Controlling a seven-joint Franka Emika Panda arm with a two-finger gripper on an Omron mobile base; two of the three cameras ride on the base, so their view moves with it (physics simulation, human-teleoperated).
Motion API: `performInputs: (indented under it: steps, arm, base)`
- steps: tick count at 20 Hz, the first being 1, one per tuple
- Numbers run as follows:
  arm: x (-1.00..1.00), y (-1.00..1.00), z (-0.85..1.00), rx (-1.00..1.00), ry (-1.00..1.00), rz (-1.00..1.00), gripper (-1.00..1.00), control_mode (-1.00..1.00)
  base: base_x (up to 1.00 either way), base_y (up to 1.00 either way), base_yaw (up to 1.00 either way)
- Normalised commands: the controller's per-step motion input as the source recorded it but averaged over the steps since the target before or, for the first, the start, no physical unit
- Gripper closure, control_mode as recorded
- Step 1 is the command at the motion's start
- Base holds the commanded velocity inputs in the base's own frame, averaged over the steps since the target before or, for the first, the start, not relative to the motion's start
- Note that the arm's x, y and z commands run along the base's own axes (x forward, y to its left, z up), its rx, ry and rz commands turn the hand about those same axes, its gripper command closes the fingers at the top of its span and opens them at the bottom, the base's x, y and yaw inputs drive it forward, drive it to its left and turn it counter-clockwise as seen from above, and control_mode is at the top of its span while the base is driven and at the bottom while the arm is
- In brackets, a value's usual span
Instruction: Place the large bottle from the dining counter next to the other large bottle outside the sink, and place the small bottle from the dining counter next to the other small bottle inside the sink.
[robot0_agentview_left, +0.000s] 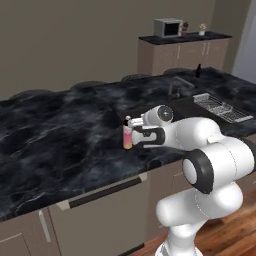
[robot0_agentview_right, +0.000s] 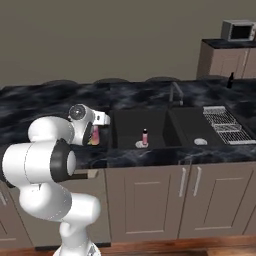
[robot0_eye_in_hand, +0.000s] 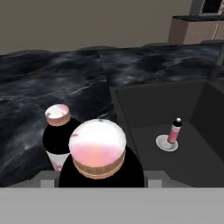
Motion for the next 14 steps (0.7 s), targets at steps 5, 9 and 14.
performInputs:
  steps: [5,9,14]
  arm:
    - [0.00,0.00,0.00,0.00,0.00,0.00,1.00,1.00]
    - [0.00,0.00,0.00,0.00,0.00,0.00,1.00,1.00]
    - [0.00,0.00,0.00,0.00,0.00,0.00,1.00,1.00]
  base:
    - [0.00,-0.20,0.15]
    - [0.00,-0.42,0.11]
    - [0.00,-0.50,0.04]
